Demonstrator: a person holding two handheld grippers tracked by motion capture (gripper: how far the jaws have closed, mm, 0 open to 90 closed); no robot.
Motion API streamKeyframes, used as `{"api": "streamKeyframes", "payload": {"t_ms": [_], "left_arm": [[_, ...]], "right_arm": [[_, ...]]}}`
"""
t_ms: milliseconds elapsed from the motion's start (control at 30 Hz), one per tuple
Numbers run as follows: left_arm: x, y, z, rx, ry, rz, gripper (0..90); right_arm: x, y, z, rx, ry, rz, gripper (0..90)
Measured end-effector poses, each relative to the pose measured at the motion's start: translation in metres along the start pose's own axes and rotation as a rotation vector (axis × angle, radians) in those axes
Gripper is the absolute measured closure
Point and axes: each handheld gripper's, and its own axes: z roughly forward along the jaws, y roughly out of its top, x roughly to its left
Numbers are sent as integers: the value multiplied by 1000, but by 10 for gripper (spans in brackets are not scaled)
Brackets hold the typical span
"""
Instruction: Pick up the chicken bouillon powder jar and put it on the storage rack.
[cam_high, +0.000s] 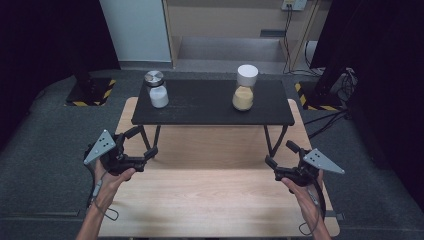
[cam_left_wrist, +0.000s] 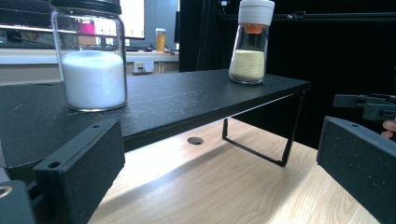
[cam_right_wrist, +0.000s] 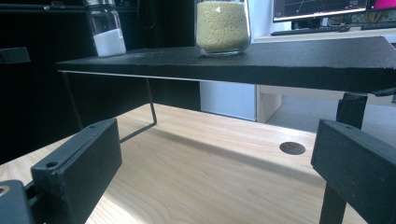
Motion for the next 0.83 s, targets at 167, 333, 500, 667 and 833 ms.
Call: {"api": "streamKeyframes", "payload": {"t_ms": [167,333,500,667,833], "left_arm": [[0,0,3,12,-6,3,1],[-1,0,3,15,-8,5,2],[-1,0,4,20,-11,8,2],[0,-1,4,13,-14,1,4],[0,-1,5,15,-18,-1,4]], "right_arm": [[1,1,0,-1,7,-8,22],[2,0,1,2,13,-9,22],[2,-1,2,-5,25,-26,32],[1,-4,4,-18,43,-37,36],[0,-8,6,-49,73,-24,53]]}}
